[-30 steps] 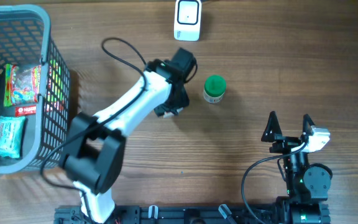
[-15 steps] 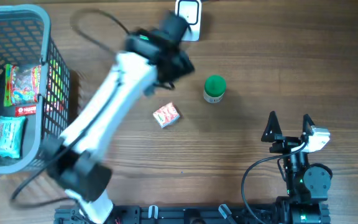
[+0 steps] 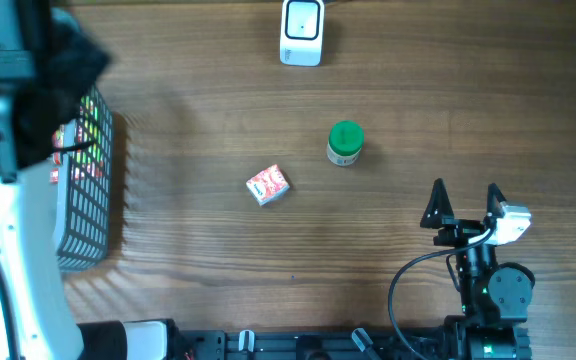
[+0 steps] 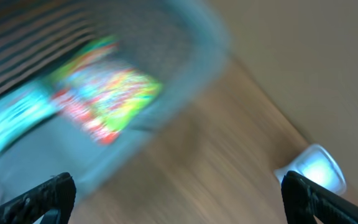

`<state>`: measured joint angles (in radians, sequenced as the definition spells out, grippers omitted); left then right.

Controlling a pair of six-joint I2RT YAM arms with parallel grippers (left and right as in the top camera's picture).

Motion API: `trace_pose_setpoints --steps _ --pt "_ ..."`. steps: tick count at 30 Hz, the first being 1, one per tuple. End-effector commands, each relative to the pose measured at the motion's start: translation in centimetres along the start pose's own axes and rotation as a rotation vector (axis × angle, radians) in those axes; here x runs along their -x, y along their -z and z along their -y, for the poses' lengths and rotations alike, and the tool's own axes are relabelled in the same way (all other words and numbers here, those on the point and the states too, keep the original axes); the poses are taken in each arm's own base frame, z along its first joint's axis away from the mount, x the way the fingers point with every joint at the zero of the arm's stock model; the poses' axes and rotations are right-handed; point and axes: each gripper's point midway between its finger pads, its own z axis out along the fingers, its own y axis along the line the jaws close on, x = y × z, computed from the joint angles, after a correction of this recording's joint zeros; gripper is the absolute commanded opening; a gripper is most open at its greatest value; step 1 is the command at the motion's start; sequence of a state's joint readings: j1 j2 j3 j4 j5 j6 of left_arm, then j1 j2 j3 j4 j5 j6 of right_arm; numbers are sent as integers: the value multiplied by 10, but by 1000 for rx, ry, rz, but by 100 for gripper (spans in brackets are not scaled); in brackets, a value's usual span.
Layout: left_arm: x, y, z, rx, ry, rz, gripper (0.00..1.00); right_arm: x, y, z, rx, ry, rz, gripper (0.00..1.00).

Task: Scan the item barcode
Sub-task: 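Reach the left gripper back into the basket toward the green wipes pack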

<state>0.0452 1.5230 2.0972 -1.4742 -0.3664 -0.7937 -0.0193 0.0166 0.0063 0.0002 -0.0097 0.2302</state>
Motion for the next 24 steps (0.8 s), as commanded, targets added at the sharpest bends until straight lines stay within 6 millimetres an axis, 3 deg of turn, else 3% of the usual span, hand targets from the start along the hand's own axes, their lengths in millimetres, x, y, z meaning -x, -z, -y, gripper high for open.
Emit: trace_pose_setpoints --steps 1,7,13,17,24 --pt "22 -29 -68 262 490 60 100 2 0 0 -3 -8 8 100" --pt "19 -79 -137 523 609 11 100 2 0 0 -3 -8 8 100" --pt "-14 -152 -201 769 621 -80 100 2 0 0 -3 -8 8 100" --pt "-28 -191 -220 835 695 -94 100 2 0 0 -3 -8 8 100" --pt "-29 -253 -222 800 737 -50 100 2 0 0 -3 -8 8 100"
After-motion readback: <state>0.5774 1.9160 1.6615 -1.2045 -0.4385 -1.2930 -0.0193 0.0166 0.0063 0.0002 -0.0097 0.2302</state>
